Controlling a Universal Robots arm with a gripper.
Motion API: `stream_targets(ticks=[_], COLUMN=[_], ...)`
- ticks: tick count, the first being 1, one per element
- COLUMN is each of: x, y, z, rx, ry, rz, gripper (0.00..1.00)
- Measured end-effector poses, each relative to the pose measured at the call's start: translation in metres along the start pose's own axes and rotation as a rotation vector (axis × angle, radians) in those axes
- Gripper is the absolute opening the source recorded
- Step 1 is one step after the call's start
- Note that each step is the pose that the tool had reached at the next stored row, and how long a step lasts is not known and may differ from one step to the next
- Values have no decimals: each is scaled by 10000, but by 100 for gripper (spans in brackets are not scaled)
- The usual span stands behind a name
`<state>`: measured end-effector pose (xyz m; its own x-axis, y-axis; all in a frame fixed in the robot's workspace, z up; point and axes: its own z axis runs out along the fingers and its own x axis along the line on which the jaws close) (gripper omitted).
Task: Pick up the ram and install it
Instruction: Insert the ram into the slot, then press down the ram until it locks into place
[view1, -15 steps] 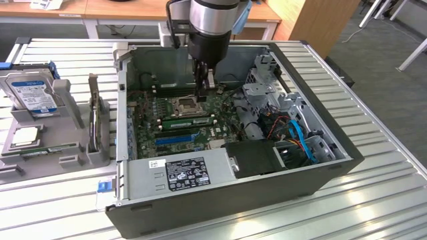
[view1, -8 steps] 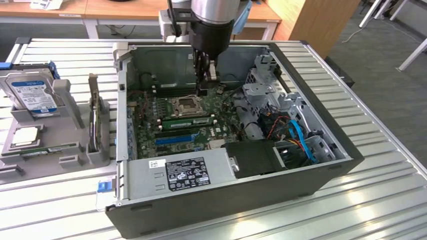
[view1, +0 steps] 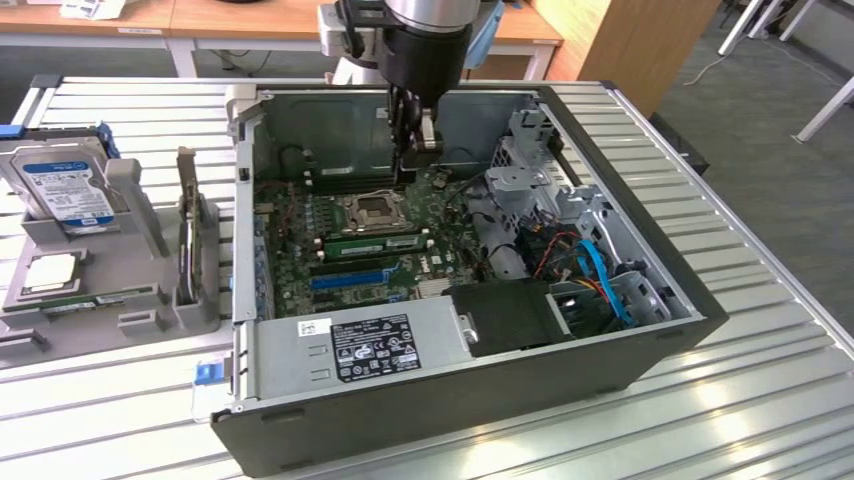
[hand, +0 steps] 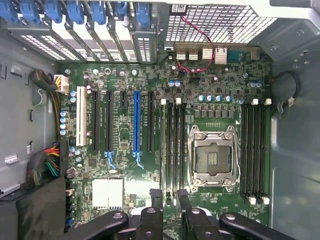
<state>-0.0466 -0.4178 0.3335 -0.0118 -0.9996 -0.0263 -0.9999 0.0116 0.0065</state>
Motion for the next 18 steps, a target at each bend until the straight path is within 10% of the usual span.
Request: stream_targets(ticks=[18], x=[0], y=[0], z=[-1], rx=[0], ry=[1], rz=[0], gripper=[11])
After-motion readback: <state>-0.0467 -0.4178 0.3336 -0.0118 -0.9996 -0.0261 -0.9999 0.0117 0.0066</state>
